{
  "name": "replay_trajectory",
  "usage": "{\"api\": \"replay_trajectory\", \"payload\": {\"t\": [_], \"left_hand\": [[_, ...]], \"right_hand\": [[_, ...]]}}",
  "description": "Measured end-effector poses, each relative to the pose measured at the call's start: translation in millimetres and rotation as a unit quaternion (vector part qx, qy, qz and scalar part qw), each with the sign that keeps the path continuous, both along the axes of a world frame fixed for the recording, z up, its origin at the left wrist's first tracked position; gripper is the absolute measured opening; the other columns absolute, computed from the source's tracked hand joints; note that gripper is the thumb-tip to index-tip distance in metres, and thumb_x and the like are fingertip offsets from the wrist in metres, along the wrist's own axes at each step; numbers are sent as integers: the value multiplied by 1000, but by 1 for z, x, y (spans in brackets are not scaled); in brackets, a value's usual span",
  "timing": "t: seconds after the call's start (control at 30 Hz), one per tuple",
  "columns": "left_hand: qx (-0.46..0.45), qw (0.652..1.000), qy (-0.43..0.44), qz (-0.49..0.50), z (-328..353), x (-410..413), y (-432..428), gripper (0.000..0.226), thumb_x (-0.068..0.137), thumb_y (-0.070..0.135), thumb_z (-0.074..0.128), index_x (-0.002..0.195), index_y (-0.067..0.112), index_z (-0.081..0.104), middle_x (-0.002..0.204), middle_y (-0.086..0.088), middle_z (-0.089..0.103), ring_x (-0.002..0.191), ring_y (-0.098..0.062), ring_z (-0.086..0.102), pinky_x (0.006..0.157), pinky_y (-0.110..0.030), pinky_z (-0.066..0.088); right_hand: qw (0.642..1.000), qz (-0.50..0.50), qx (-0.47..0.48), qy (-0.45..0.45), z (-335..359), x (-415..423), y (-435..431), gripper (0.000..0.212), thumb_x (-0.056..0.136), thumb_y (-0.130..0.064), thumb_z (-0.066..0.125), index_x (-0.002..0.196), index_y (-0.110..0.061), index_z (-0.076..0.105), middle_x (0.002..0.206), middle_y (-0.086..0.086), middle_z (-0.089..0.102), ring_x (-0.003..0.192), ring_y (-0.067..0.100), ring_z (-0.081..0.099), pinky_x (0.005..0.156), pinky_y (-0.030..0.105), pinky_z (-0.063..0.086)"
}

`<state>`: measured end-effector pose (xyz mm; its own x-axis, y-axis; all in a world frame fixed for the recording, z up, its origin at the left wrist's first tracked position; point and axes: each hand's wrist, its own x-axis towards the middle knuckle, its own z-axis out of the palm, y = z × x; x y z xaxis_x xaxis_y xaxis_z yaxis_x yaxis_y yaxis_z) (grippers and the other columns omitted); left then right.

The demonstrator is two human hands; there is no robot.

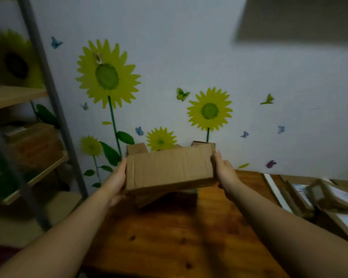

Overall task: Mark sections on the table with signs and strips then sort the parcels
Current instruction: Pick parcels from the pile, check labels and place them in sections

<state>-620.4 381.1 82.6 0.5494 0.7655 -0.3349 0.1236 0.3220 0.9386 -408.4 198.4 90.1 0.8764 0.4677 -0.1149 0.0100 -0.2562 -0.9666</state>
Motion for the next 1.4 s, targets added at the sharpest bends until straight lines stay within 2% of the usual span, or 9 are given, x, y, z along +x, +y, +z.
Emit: {"api": "replay_trajectory", "payload": {"t": [0.1,0.2,0.37,0.5,0.7,0.97,1.13,1.27,1.4], "left_hand": [[22,1000,-12,-17,6,33,-27,51,95,61,24,90,24,59,53,4,60,47,-8,57,41,-19,40],[31,998,-40,-30,12,65,-61,42,98,51,33,80,22,57,39,8,53,29,-3,48,33,-12,34],[0,994,-61,-85,8,119,-121,25,92,17,38,98,20,61,90,-7,56,67,-16,59,60,-31,49],[28,989,-66,-130,10,164,-183,35,88,4,35,103,24,60,91,-7,56,76,-21,53,63,-34,44],[34,987,-97,-123,14,227,-272,14,96,14,49,109,17,50,103,-8,59,94,-24,57,88,-54,47],[27,976,-122,-177,18,305,-346,12,99,29,46,97,19,52,102,-8,61,91,-23,60,87,-53,48],[42,967,-127,-219,18,363,-374,15,99,32,43,101,21,53,106,-8,63,97,-25,62,90,-52,49],[58,953,-139,-261,25,416,-398,13,99,30,44,102,21,53,107,-8,63,94,-20,62,77,-43,53],[99,936,-142,-306,34,465,-428,24,100,28,44,121,20,50,104,-2,61,85,-9,59,64,-31,50]], "right_hand": [[999,-21,36,4,8,18,-43,63,86,-71,39,108,-13,49,111,8,57,102,25,58,86,44,52],[998,-46,30,25,10,47,-90,98,61,-94,31,119,-18,52,115,4,58,108,26,57,95,49,49],[996,-82,38,19,17,80,-178,67,76,-69,45,113,-13,52,110,11,62,99,26,61,79,40,51],[994,-100,37,5,16,107,-250,19,93,-24,55,105,-14,43,100,10,56,88,24,61,64,37,54],[989,-141,51,3,16,141,-346,26,86,-7,57,107,-14,43,106,14,56,98,31,60,75,45,55],[972,-219,89,11,13,175,-434,32,87,-2,56,113,-11,41,98,7,57,86,20,59,65,31,48],[958,-269,104,-3,15,204,-468,35,86,2,57,112,-16,41,100,4,54,91,21,57,80,40,53],[955,-277,98,-45,26,238,-488,61,85,4,59,136,-19,36,117,4,53,87,12,57,57,18,48],[952,-293,67,-62,36,268,-510,71,84,-1,62,142,-30,32,124,-1,53,107,23,57,83,40,53]]}}
